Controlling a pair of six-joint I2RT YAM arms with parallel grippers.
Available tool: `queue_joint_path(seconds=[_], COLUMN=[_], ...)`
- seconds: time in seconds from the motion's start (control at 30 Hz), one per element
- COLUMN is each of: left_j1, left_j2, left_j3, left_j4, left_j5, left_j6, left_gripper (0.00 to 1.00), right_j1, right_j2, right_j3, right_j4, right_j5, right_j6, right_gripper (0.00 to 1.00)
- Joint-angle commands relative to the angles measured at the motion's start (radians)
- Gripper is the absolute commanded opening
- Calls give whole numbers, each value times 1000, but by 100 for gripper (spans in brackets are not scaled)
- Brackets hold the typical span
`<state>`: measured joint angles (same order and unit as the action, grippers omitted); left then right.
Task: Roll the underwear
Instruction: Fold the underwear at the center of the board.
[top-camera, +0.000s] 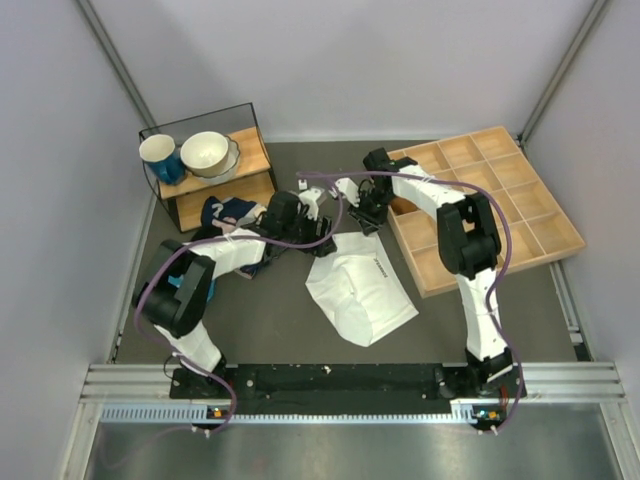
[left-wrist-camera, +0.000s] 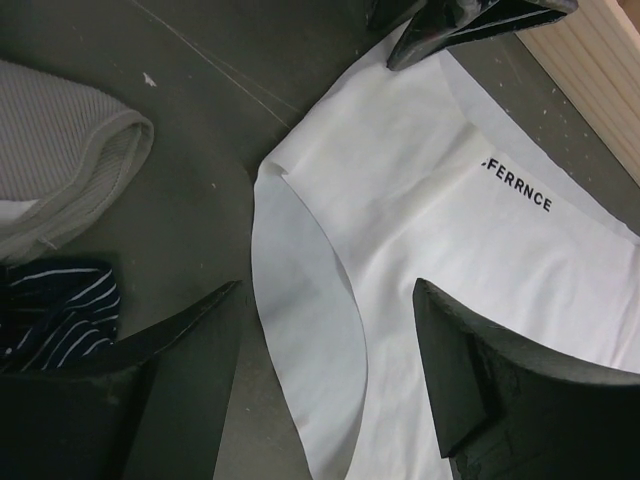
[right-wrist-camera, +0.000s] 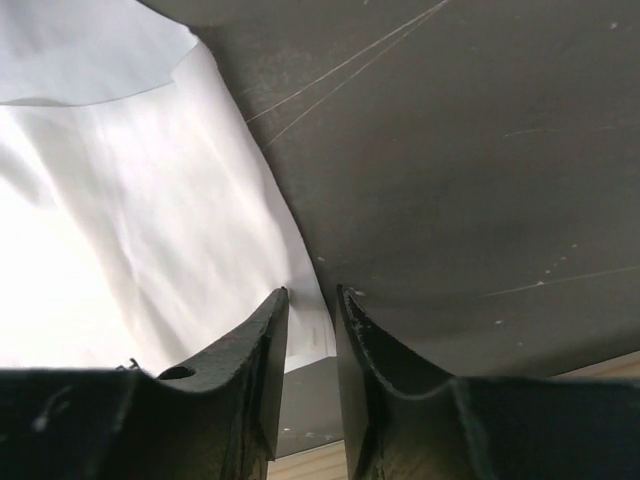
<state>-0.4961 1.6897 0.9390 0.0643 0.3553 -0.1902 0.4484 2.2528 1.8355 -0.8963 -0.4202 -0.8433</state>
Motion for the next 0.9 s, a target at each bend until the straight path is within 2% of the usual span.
queue_joint_path(seconds=[0.0,0.33,0.47,0.6,0.87], left_j1=[10,10,10,10,10], left_j2=[16,177,220,295,353], left_j3=[63,211,254,349,376], left_j4=[65,-11,-11,-90,-126], left_j5=[65,89,82,94,123], left_j6=[78,178,182,213,228], left_gripper=[73,69,67,59,55], right_j1=[3,-28,-36,-36,-37], right_j2=[33,53,56,62,62], right_j3=[34,73,76,84,90], right_j4=[-87,-118,-122,-128,-130], right_j5=[-52,-111,-130,-147,-160], right_j6=[-28,-4,-4,0,6], right_gripper=[24,3,1,0,0])
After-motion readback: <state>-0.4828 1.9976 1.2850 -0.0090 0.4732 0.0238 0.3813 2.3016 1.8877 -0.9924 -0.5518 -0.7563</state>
